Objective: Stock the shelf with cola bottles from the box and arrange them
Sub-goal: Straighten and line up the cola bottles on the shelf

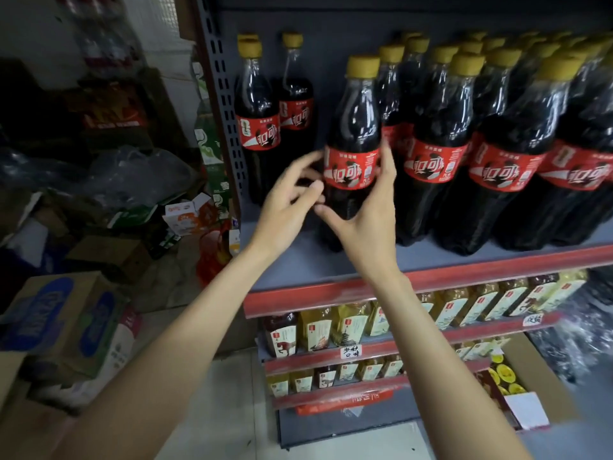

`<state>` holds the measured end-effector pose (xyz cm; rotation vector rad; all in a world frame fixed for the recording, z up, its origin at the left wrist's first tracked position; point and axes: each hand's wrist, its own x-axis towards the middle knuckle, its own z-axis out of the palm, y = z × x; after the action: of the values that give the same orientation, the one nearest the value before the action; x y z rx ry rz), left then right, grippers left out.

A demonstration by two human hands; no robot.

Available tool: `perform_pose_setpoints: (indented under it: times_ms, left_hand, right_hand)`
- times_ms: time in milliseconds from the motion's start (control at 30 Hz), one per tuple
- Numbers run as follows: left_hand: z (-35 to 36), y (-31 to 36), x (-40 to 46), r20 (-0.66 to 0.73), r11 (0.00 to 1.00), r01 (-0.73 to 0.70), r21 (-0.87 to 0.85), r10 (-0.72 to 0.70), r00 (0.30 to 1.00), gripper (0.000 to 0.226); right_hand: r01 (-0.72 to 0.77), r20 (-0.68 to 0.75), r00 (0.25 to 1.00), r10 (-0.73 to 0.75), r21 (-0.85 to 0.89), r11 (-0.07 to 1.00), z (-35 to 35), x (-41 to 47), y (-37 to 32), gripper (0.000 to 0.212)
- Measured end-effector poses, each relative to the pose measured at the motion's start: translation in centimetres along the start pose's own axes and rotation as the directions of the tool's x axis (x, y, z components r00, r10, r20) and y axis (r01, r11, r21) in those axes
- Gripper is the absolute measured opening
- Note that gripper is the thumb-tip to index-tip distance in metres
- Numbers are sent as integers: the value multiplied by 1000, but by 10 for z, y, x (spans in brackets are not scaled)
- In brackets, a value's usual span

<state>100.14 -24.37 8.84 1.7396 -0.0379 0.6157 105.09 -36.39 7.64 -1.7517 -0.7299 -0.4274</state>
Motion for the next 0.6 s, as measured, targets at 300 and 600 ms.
perform_pose_setpoints:
  times_ms: [300, 600]
  left_hand:
    - [-50, -3, -20, -273, 992, -50, 114, 79, 959, 64]
    - [-67, -16, -3, -299, 976, -52, 212, 115, 947, 65]
  right_hand:
    - [4, 369, 925, -89, 225, 974, 56, 29, -8, 99]
    - [20, 309, 951, -12, -20, 1000, 81, 39, -17, 101]
